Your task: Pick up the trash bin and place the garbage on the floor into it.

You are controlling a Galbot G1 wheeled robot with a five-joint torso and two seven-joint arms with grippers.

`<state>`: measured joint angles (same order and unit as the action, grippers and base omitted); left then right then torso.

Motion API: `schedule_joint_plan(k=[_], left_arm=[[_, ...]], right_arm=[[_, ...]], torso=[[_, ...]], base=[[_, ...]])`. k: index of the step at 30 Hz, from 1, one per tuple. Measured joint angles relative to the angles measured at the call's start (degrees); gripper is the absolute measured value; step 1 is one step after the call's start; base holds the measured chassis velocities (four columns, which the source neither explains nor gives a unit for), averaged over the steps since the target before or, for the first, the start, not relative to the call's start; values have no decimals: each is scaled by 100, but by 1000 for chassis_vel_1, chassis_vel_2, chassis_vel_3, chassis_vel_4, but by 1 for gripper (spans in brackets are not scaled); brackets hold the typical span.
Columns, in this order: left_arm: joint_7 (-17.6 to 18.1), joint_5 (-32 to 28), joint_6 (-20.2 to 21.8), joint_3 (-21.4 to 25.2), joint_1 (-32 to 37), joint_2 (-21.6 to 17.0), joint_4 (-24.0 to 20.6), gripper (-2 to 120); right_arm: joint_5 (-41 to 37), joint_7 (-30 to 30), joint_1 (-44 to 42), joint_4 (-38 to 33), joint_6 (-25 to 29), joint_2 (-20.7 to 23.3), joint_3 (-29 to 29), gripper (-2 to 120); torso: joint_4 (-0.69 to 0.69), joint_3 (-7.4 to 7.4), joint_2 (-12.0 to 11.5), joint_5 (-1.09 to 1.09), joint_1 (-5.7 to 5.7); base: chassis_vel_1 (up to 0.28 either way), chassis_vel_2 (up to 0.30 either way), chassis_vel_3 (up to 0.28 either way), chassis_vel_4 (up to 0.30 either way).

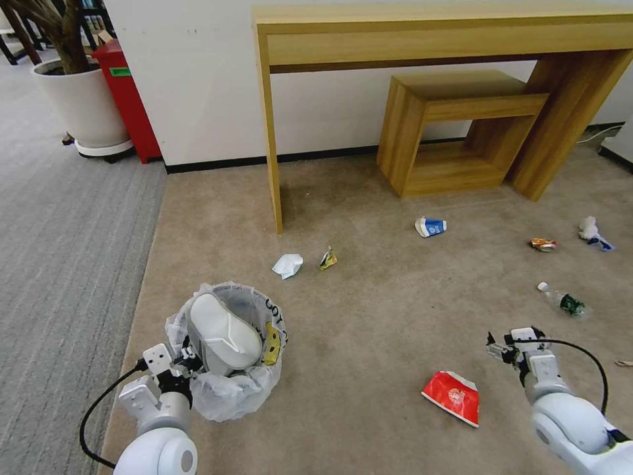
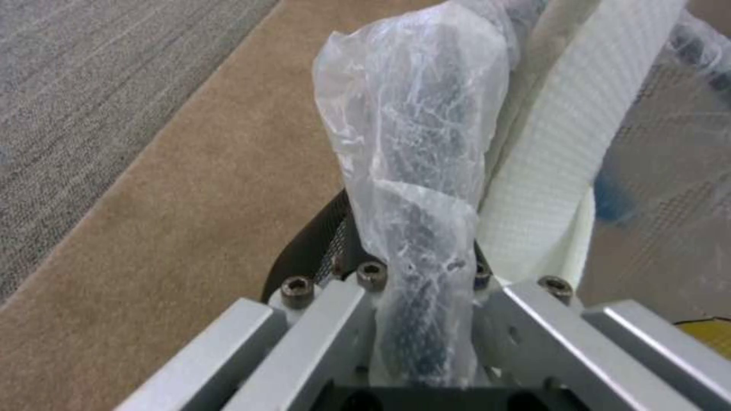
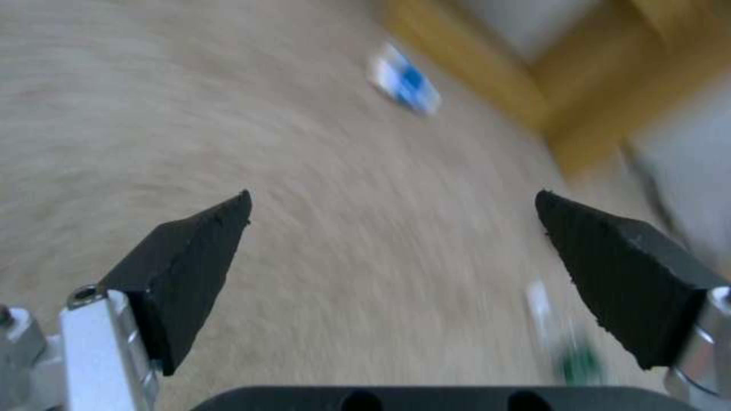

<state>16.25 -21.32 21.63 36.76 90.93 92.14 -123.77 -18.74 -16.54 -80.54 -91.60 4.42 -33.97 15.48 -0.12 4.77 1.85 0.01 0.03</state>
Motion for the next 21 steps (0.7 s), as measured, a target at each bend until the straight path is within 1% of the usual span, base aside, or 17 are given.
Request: schedule_joint_plan(k=[1, 3, 5, 6, 9, 10, 12, 14, 15, 16, 17, 19, 21], left_arm=[[0, 0, 0, 0, 0, 0, 0, 1], [-2, 13, -28, 0, -18, 0, 35, 1], [-3, 25, -55, -4, -23, 0, 68, 1], [-3, 25, -55, -4, -23, 0, 68, 1], [-5, 44, -91, -1, -35, 0, 116, 1], [-5, 44, -91, -1, -35, 0, 116, 1], [-7, 57, -113, -4, -50, 0, 151, 1], [-10, 64, -125, -8, -57, 0, 168, 1], [-11, 70, -137, -8, -66, 0, 185, 1], [-11, 82, -147, -4, -81, 0, 212, 1], [-12, 89, -156, -6, -92, 0, 233, 1], [-13, 94, -160, -9, -98, 0, 244, 1], [-20, 101, -174, -27, -118, 0, 274, 1]], right_arm=[[0, 0, 0, 0, 0, 0, 0, 96], [1044, 686, 57, 498, 949, 168, -216, 89], [1520, 1045, 173, 853, 1461, 210, -356, 87], [1520, 1045, 173, 853, 1461, 210, -356, 87], [1984, 1459, 342, 1256, 2052, 259, -455, 86], [1984, 1459, 342, 1256, 2052, 259, -455, 86], [2126, 1524, 498, 1542, 2306, 282, -597, 83], [2200, 1527, 519, 1641, 2321, 312, -626, 81], [2218, 1536, 483, 1667, 2265, 359, -623, 81], [2266, 1568, 383, 1698, 2116, 453, -593, 78], [2325, 1550, 359, 1757, 1975, 497, -593, 77], [2333, 1530, 365, 1802, 1919, 511, -615, 76], [2333, 1479, 502, 2005, 1799, 516, -796, 76]], torso=[[0, 0, 0, 0, 0], [-1, 0, 0, 0, 0], [-1, 0, 0, 1, 0], [-1, 0, 0, 1, 0], [-1, 0, 0, 0, 0], [-1, 0, 0, 0, 0], [0, 0, 0, 0, 0], [1, 0, 0, 2, 0], [1, 0, 0, 3, 0], [-1, 0, 0, -1, 0], [-2, 0, 0, -2, 0], [-2, 0, 0, -3, 0], [-4, 0, 0, -1, 0]], base=[[0, 0, 0, 0], [0, 0, 0, 0], [0, 0, 0, 0], [0, 0, 0, 0], [0, 0, 0, 0], [0, 0, 0, 0], [0, 0, 0, 0], [0, 0, 0, 0], [0, 0, 0, 0], [0, 0, 0, 0], [0, 0, 0, 0], [0, 0, 0, 0], [0, 0, 0, 0]])
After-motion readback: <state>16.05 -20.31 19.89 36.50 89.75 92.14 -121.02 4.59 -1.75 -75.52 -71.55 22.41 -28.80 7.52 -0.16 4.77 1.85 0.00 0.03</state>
